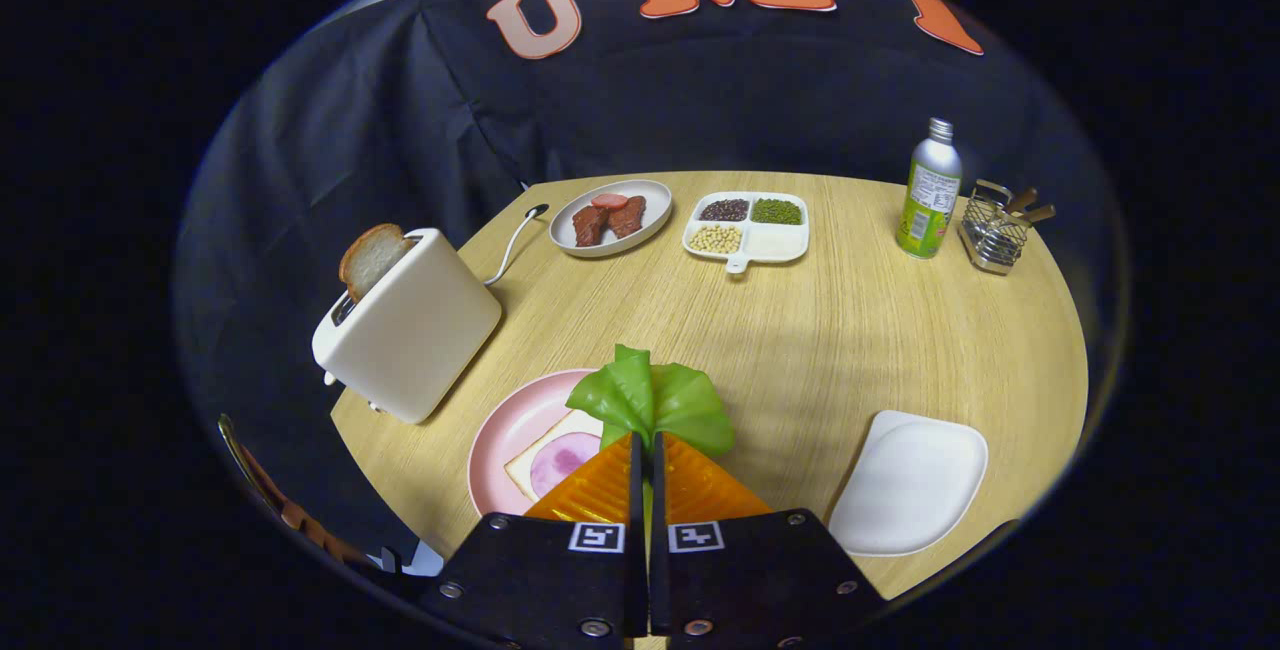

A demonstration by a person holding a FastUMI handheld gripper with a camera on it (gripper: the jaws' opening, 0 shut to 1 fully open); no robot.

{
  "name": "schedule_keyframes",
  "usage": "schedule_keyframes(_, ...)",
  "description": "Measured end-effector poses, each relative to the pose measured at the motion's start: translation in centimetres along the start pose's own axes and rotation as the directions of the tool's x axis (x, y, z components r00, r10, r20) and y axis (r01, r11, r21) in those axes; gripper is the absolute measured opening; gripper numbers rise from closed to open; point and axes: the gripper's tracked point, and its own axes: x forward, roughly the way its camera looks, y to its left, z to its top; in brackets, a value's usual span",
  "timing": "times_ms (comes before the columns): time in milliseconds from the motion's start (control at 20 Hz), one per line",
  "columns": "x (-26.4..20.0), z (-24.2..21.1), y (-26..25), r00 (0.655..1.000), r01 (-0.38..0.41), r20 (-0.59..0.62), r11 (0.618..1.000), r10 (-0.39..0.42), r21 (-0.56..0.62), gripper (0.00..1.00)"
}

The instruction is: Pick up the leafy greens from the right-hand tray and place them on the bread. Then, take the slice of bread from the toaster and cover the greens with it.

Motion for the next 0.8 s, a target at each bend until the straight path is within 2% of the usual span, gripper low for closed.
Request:
schedule_keyframes(450,3.2,-1.3,4.6,0.997,-0.062,-0.054,0.994,0.057,-0.094,0.02)
schedule_keyframes(800,5.5,-3.2,5.7,0.992,-0.051,-0.123,0.992,0.036,-0.119,0.03)
